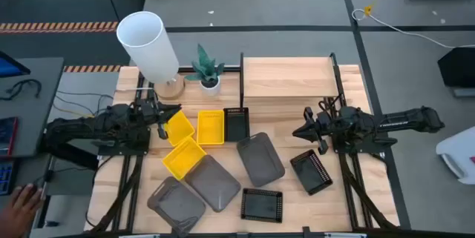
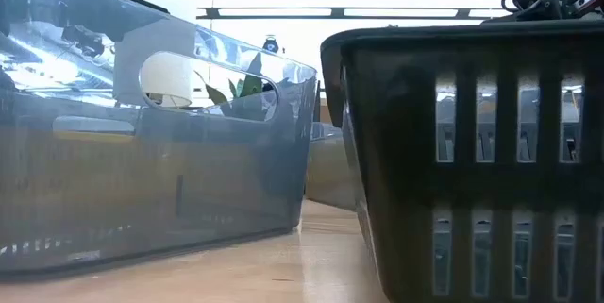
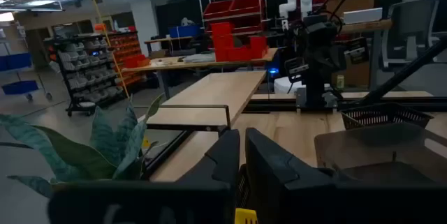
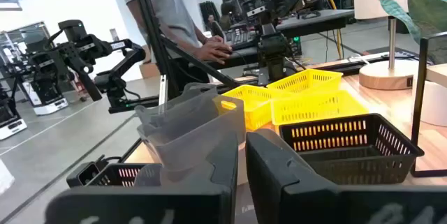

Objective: Stack baskets on shelf by color

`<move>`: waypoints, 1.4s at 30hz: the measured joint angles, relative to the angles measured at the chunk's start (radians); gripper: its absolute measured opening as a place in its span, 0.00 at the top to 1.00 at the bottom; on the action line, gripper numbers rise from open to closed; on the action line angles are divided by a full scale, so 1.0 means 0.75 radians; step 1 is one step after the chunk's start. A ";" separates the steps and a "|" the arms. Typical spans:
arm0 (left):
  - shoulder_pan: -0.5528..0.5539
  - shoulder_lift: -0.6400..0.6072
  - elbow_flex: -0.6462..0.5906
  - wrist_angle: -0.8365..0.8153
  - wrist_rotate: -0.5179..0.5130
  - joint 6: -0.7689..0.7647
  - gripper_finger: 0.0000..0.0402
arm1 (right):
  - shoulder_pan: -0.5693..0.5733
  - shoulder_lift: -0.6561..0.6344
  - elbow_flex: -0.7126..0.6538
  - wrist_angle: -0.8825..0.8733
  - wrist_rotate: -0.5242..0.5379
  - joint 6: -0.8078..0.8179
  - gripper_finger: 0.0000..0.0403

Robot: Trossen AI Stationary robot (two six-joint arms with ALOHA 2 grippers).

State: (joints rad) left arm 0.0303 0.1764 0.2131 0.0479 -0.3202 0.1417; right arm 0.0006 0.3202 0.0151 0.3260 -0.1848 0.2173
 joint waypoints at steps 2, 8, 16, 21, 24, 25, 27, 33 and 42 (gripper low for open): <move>0.001 0.000 0.000 0.000 0.001 0.000 0.91 | 0.000 0.000 0.000 0.001 0.000 0.000 0.91; 0.000 0.000 0.000 0.000 0.001 0.000 0.93 | 0.000 0.000 0.000 0.000 0.000 0.000 0.91; 0.000 0.000 0.000 0.000 0.000 0.000 0.93 | 0.000 0.000 0.000 0.000 0.000 0.000 0.91; 0.000 0.000 0.000 0.000 0.000 0.000 0.91 | 0.000 0.000 -0.001 0.001 0.000 0.000 0.91; 0.000 0.000 0.000 0.000 0.000 0.000 0.91 | -0.001 0.000 0.000 0.001 0.000 0.000 0.91; 0.000 0.000 0.000 0.000 0.000 0.000 0.92 | -0.001 0.000 -0.001 0.000 0.000 0.000 0.91; 0.001 0.000 -0.001 0.000 0.000 0.000 0.92 | -0.001 0.001 0.000 0.001 0.000 0.000 0.91; 0.000 0.000 0.000 0.000 0.001 0.000 0.94 | 0.000 0.001 0.000 0.001 0.000 0.000 0.91; 0.000 0.000 0.000 0.000 0.001 0.000 0.91 | 0.000 0.001 0.000 0.001 0.000 0.000 0.91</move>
State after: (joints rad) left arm 0.0304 0.1763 0.2131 0.0479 -0.3199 0.1417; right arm 0.0006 0.3206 0.0151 0.3264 -0.1848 0.2173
